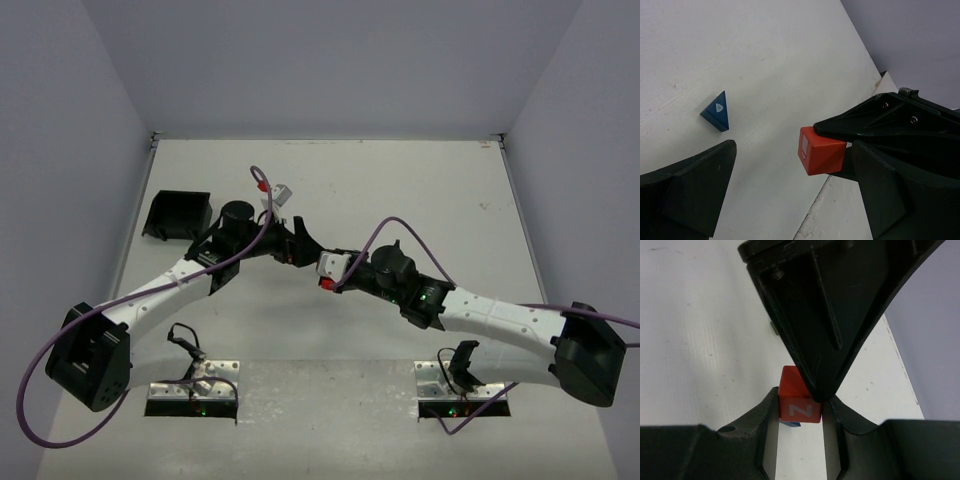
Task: Build the wood block tower
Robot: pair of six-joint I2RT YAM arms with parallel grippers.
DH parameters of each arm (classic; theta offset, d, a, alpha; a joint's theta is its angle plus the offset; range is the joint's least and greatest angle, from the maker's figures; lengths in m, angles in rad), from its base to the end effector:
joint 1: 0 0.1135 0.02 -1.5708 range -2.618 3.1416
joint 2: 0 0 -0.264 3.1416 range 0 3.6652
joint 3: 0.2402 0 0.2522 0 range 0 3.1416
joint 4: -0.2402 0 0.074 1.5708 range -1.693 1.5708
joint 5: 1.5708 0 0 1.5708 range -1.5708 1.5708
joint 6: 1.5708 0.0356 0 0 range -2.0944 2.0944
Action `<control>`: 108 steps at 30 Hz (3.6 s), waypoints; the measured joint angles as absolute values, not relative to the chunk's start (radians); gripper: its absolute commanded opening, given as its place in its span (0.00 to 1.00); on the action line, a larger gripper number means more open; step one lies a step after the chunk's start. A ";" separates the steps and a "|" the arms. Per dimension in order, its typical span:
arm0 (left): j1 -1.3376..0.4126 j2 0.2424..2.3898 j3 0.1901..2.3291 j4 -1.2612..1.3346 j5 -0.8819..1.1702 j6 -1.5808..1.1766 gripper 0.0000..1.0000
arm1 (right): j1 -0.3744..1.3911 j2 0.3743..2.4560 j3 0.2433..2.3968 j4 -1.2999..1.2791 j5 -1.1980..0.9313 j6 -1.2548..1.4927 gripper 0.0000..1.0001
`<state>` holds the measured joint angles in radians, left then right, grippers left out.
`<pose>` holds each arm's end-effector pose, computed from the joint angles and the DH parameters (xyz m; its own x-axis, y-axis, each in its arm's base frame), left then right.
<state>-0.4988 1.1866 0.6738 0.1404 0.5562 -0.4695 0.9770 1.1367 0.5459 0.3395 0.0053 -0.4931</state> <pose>0.2202 -0.1414 0.2524 -0.6641 -0.0758 -0.7438 0.6029 0.5340 -0.5927 0.1411 0.2087 0.2391 0.2684 -0.4484 -0.8526 -0.7934 0.3991 -0.4596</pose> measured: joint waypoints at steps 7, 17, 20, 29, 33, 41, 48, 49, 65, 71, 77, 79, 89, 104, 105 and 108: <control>-0.512 1.187 0.678 0.151 0.578 -0.448 0.96 | 0.945 1.156 0.586 0.343 0.017 -0.471 0.12; -0.514 1.206 0.680 0.176 0.587 -0.444 0.57 | 0.931 1.158 0.598 0.329 -0.054 -0.448 0.14; -0.519 1.209 0.680 0.183 0.590 -0.449 0.36 | 0.930 1.160 0.601 0.323 -0.071 -0.446 0.14; -0.530 1.211 0.682 0.184 0.584 -0.449 0.00 | 0.925 1.195 0.628 0.297 -0.051 -0.426 0.55; -0.530 1.210 0.681 0.192 0.598 -0.384 0.00 | 0.925 1.194 0.640 0.281 -0.025 -0.376 0.97; -0.530 1.132 0.588 0.309 0.695 -0.179 0.00 | 0.922 1.076 0.653 0.090 -0.046 -0.247 0.99; -0.529 0.973 0.396 0.439 0.889 0.071 0.00 | 0.810 0.941 0.751 -0.156 -0.270 -0.140 0.99; -0.529 0.957 0.382 0.442 0.918 0.105 0.00 | 0.797 0.943 0.772 -0.188 -0.306 -0.135 0.99; -0.529 0.988 0.393 0.451 1.058 0.256 0.00 | 0.789 1.154 0.874 -0.325 -0.655 -0.215 0.99; -0.529 0.988 0.397 0.453 1.058 0.251 0.00 | 0.801 1.192 0.874 -0.309 -0.622 -0.232 0.98; -0.529 0.988 0.397 0.454 1.057 0.232 0.00 | 0.825 1.188 0.874 -0.250 -0.555 -0.231 0.93; -0.529 0.989 0.397 0.456 1.058 0.228 0.00 | 0.830 1.188 0.874 -0.237 -0.546 -0.231 0.86; -0.529 0.988 0.397 0.476 1.052 0.207 0.00 | 0.839 1.213 0.874 -0.237 -0.537 -0.231 0.45; -0.529 0.988 0.397 0.483 1.041 0.201 0.06 | 0.843 1.213 0.874 -0.243 -0.562 -0.244 0.13; -0.529 0.988 0.397 0.484 1.041 0.200 0.17 | 0.843 1.213 0.874 -0.243 -0.563 -0.246 0.09; -0.529 0.989 0.397 0.486 1.037 0.195 0.57 | 0.843 1.213 0.875 -0.244 -0.565 -0.253 0.00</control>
